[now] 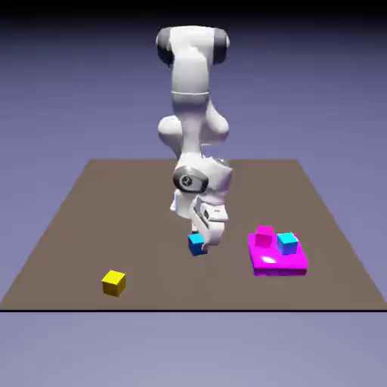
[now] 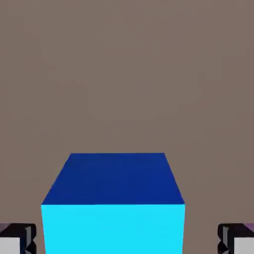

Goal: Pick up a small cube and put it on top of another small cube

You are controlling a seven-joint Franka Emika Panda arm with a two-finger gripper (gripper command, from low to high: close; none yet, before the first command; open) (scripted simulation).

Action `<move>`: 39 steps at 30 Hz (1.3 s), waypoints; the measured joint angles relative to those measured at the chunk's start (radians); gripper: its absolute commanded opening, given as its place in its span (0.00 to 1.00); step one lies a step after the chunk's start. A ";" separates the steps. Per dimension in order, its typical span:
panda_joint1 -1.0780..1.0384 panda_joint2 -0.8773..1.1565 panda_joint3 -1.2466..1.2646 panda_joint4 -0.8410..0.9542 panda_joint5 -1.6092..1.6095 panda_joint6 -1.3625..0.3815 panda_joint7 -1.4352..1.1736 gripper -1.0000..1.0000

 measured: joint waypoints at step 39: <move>0.493 -0.443 0.314 0.113 1.336 -0.446 -1.010 0.00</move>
